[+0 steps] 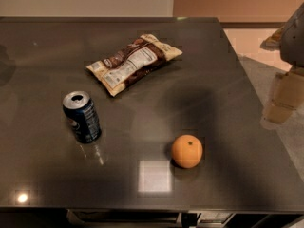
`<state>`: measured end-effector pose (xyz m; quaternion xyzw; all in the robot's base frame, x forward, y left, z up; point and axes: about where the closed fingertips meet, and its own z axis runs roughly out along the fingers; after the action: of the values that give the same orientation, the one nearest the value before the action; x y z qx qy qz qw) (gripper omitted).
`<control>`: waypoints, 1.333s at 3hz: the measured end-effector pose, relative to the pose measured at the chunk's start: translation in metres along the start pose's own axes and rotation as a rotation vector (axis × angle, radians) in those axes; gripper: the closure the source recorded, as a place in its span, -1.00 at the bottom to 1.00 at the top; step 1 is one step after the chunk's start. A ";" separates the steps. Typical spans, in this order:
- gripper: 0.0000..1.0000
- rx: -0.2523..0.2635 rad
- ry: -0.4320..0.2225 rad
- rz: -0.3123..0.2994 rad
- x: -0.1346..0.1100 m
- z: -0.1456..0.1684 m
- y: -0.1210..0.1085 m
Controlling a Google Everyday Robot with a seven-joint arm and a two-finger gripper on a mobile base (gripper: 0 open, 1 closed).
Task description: Move orange near pepsi can
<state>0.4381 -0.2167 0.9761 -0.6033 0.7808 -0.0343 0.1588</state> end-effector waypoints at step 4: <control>-1.00 -0.112 -0.082 -0.144 -0.057 0.030 0.021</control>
Offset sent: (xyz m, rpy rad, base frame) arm -0.0034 0.0291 -0.0139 0.0327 0.0728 0.1181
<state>0.4398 -0.1527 0.9538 -0.6669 0.7287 0.0227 0.1539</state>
